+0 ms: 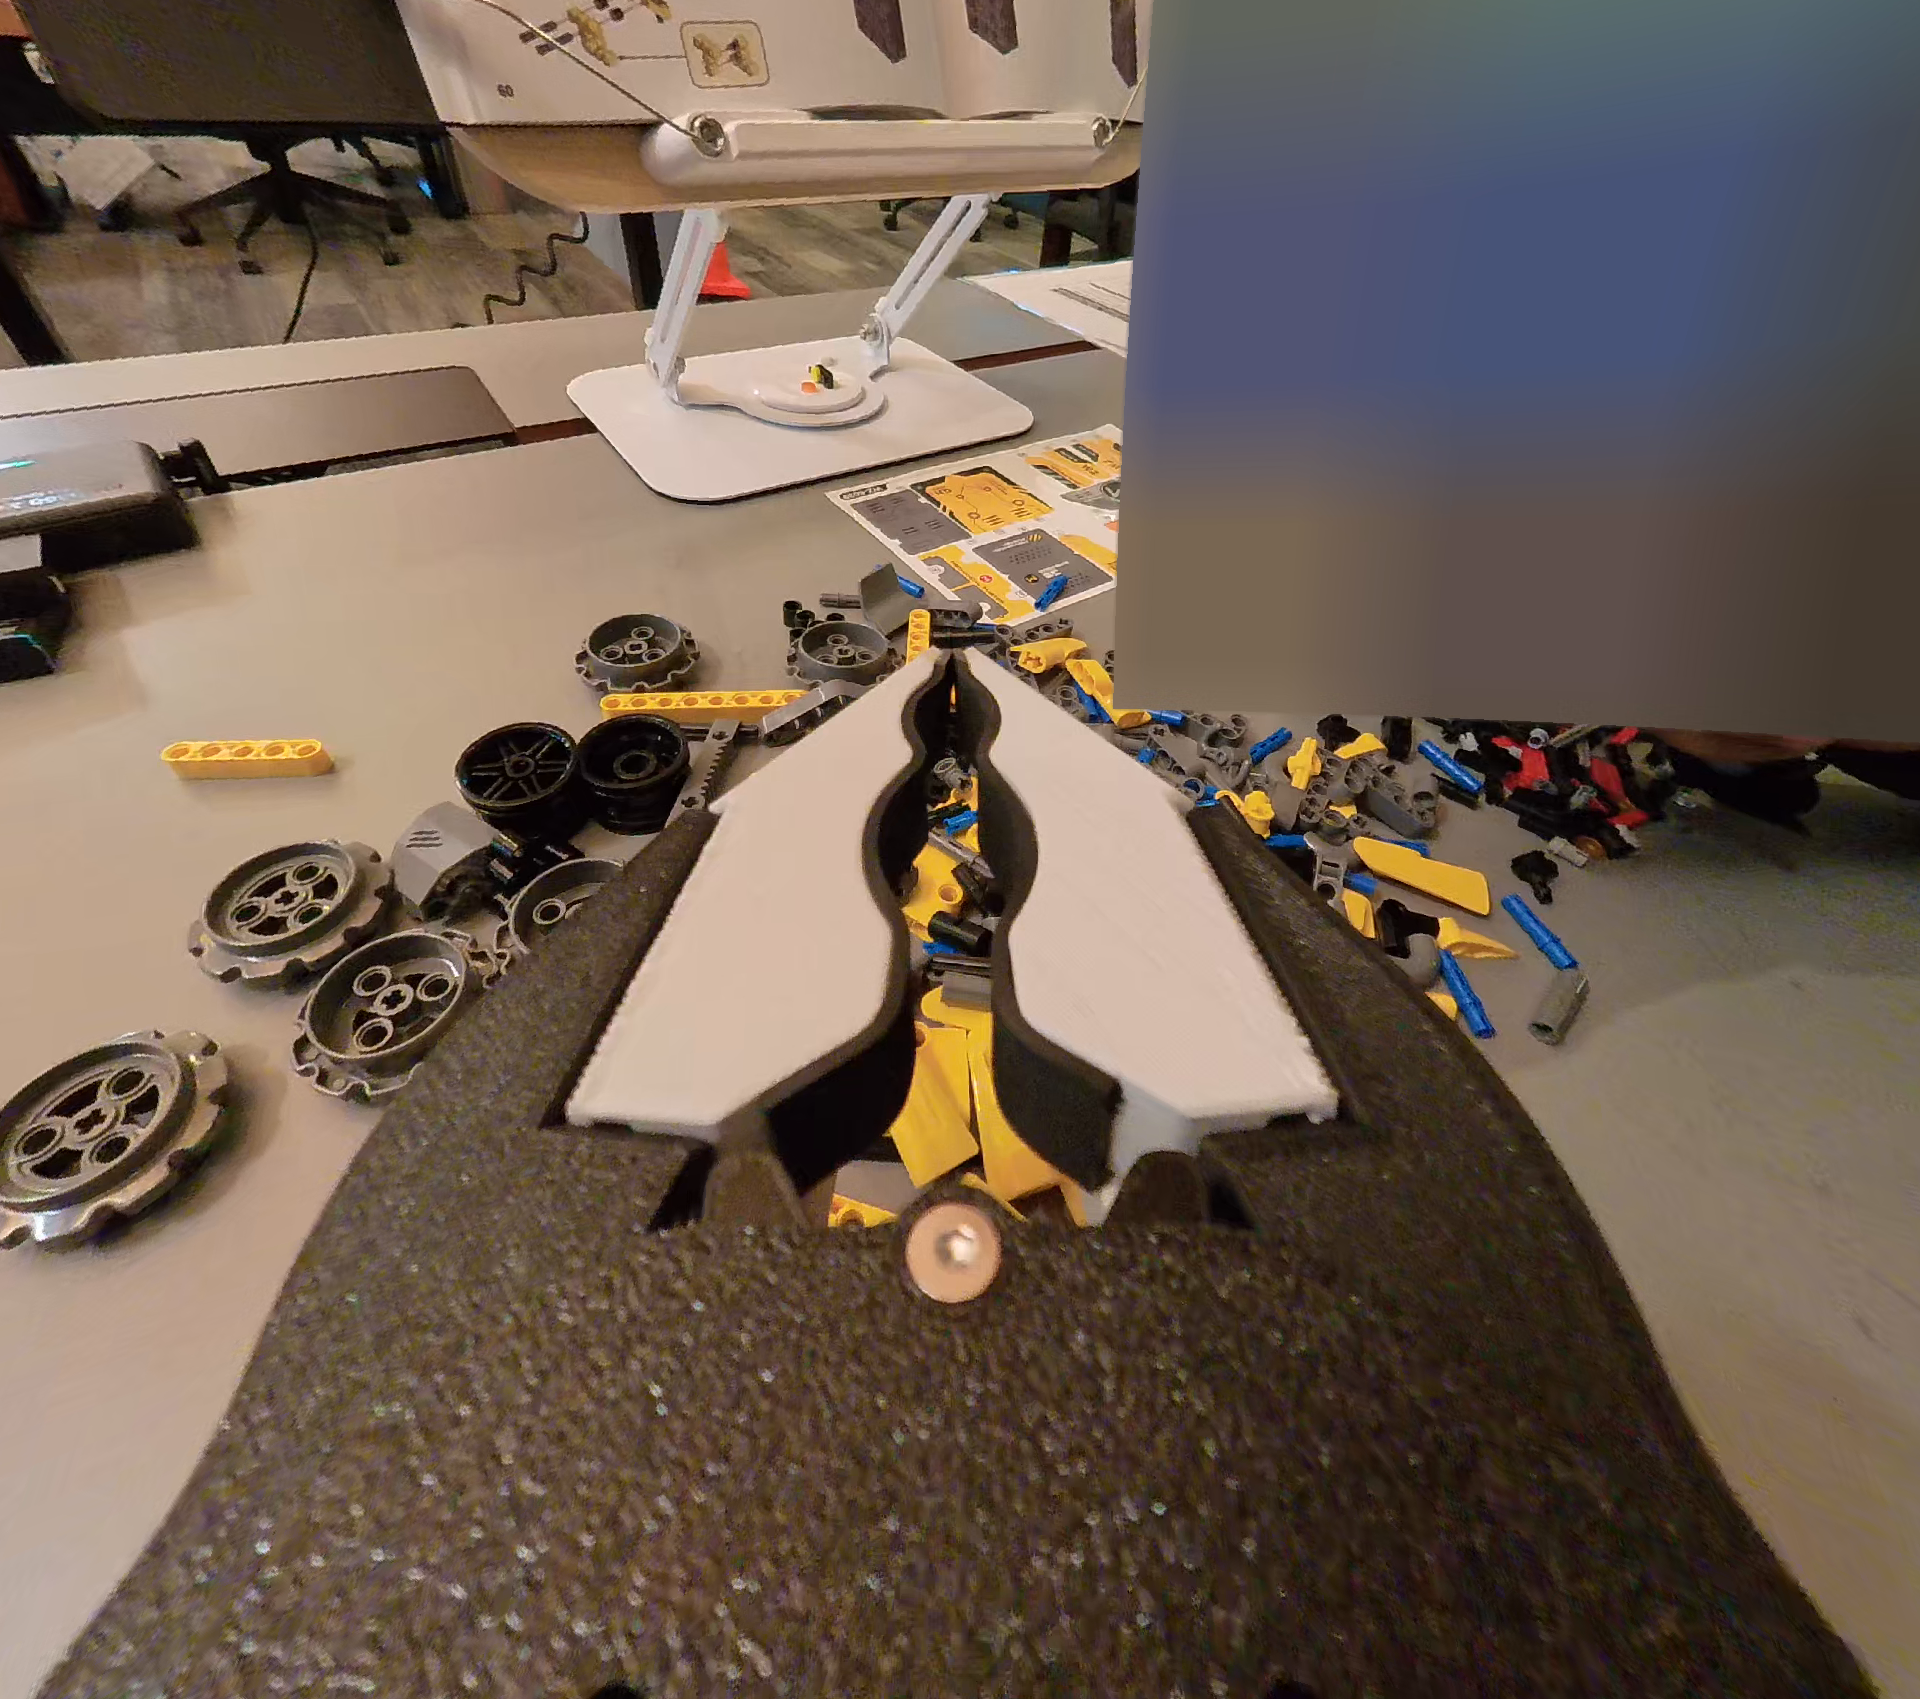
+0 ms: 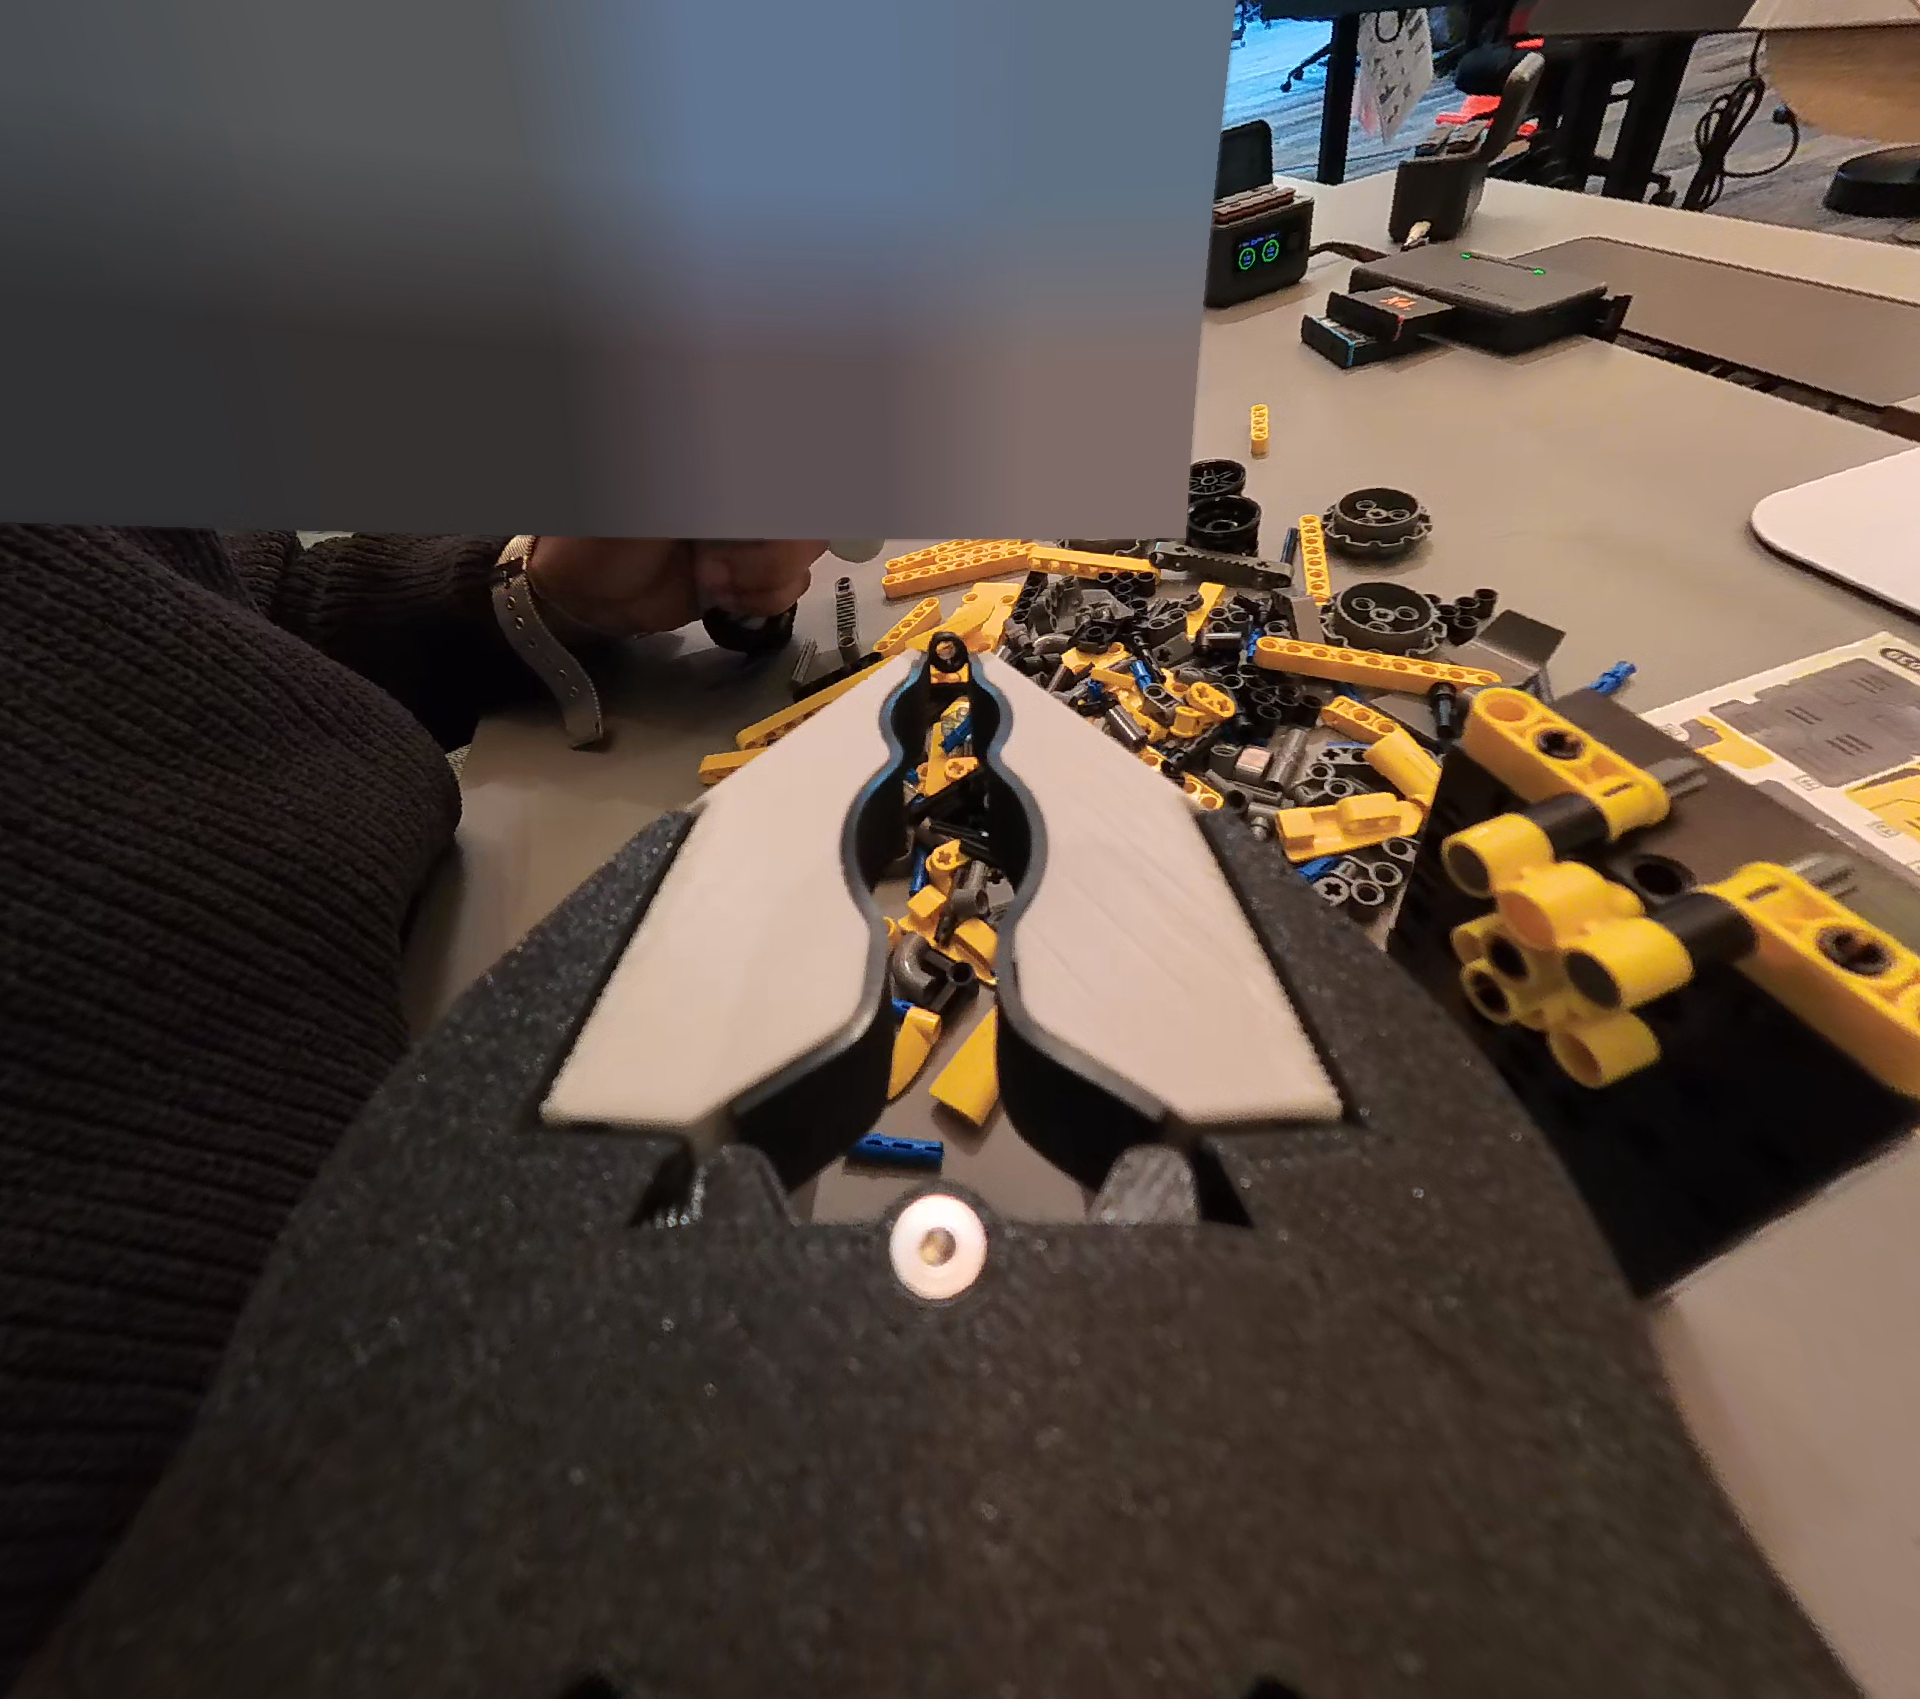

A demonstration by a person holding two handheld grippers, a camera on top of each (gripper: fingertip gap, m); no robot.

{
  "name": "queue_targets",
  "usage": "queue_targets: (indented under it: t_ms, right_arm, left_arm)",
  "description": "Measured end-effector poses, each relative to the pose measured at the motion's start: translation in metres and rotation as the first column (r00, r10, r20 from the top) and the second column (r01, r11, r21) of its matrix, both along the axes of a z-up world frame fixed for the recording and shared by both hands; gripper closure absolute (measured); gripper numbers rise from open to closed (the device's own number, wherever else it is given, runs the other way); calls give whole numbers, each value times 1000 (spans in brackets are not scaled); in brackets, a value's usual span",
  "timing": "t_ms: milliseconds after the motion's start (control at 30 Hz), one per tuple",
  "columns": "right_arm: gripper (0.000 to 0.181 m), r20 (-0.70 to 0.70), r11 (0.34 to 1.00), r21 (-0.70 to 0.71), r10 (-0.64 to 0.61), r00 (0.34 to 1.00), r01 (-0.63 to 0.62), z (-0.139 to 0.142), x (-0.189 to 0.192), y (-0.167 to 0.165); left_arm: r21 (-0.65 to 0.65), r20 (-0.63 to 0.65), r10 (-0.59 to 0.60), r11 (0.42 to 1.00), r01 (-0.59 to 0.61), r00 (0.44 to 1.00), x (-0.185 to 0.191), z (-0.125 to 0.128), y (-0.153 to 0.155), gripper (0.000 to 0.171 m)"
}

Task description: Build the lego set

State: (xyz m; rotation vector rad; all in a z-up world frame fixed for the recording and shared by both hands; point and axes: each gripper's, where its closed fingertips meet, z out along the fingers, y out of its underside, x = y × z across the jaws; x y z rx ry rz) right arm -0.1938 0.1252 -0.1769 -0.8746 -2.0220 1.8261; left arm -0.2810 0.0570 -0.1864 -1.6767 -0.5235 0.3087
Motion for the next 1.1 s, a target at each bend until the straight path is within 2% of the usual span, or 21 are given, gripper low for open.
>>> queue_targets:
  t_ms: [400,500,600,700,767,933,1100]
  right_arm:
    - [176,-15,1000,3,-7,1000,7,2,0,1]
    - [176,-19,1000,5,-13,1000,13,3,-1,3]
    - [176,-23,1000,-8,-21,1000,20,4,-2,5]
    - [176,-1,1000,-20,-11,1000,11,-1,-4,6]
    - [176,17,999,-35,10,1000,-10,-6,-5,5]
    - [176,20,997,-68,44,999,-42,-4,-3,2]
    - [176,26,998,-57,43,999,-41,-6,-4,2]
  left_arm:
    - [-7,0,34,999,-34,999,-6,-1,-3,171]
    - [-94,-19,107,990,-108,994,-23,-5,-18,171]
    - [-218,-68,180,957,-191,981,-51,-15,-49,171]
    - [-282,77,126,954,-99,989,-55,-44,-60,166]
    - [-265,158,118,962,-73,980,-55,-48,-60,164]
    - [-246,195,96,968,-46,976,-54,-49,-59,164]
    - [-299,179,79,954,-22,981,-50,-56,-54,164]
